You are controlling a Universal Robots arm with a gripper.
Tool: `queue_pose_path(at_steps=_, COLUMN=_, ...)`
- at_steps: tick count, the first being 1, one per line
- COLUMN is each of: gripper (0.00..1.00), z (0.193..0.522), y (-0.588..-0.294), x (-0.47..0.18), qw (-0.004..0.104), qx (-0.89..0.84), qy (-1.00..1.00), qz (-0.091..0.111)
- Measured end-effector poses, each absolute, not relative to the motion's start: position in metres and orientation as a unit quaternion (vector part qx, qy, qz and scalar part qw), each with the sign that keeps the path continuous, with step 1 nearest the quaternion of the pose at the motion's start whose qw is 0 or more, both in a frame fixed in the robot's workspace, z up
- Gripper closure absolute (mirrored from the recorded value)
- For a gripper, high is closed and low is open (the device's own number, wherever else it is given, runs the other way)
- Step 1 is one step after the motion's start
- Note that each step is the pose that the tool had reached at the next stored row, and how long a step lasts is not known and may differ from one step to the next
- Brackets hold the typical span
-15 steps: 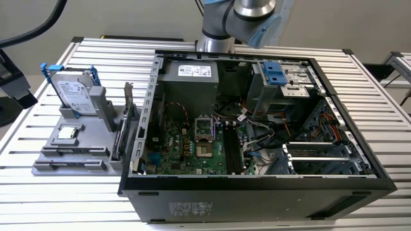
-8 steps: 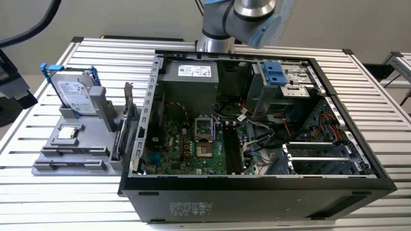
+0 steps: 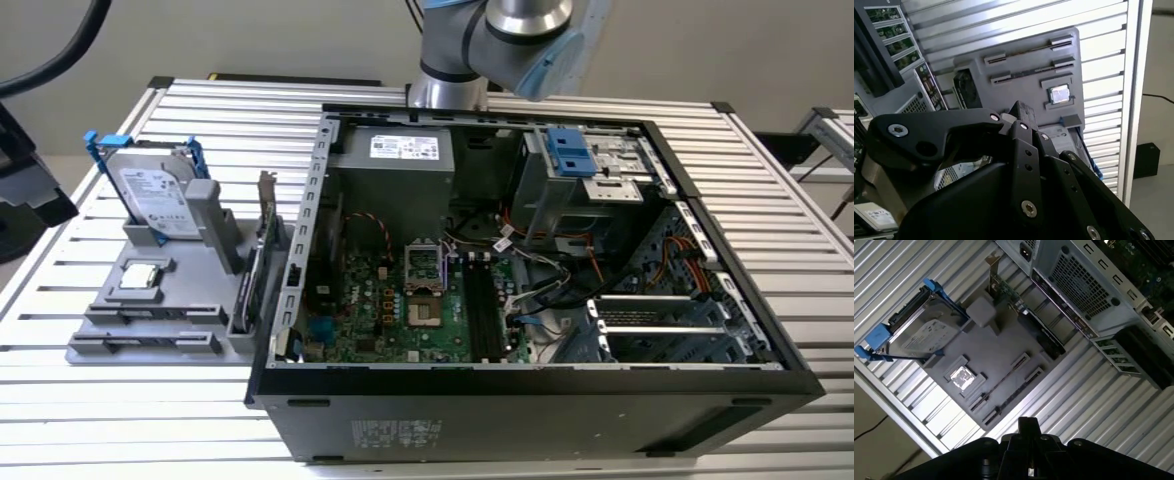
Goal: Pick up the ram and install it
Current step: 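Pick up the ram and move it above insertion slot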
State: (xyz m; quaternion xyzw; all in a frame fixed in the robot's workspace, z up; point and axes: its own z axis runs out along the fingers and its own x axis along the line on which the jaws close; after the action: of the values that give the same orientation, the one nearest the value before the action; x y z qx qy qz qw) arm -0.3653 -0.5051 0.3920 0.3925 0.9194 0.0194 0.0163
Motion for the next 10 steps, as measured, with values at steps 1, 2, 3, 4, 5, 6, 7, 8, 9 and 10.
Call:
queue_pose_path(at_steps=1, gripper=1.00, z=0.3919, y=-0.5051, x=-0.3653, qw=0.016, qx=0.397, qy=0.917, qz=0.019)
queue_pose_path(at_steps=2, gripper=1.00, z=0.3919, y=-0.5051, x=-0.3653, qw=0.016, qx=0.402, qy=0.915, qz=0.019)
queue_pose_path(at_steps=3, gripper=1.00, z=0.3919, y=-0.5051, x=-0.3653, qw=0.017, qx=0.407, qy=0.913, qz=0.019)
queue_pose_path(at_steps=4, gripper=1.00, z=0.3919, y=-0.5051, x=-0.3653, qw=0.017, qx=0.412, qy=0.911, qz=0.019)
queue_pose_path(at_steps=5, gripper=1.00, z=0.3919, y=-0.5051, x=-0.3653, qw=0.017, qx=0.416, qy=0.909, qz=0.019)
queue_pose_path(at_steps=6, gripper=1.00, z=0.3919, y=-0.5051, x=-0.3654, qw=0.017, qx=0.421, qy=0.907, qz=0.019)
queue_pose_path(at_steps=7, gripper=1.00, z=0.3919, y=-0.5051, x=-0.3654, qw=0.017, qx=0.426, qy=0.904, qz=0.019)
queue_pose_path(at_steps=8, gripper=1.00, z=0.3919, y=-0.5051, x=-0.3654, qw=0.017, qx=0.431, qy=0.902, qz=0.019)
queue_pose_path(at_steps=9, gripper=1.00, z=0.3919, y=-0.5051, x=-0.3654, qw=0.017, qx=0.435, qy=0.900, qz=0.019)
queue_pose_path(at_steps=10, gripper=1.00, z=0.3920, y=-0.5051, x=-0.3655, qw=0.017, qx=0.440, qy=0.898, qz=0.019)
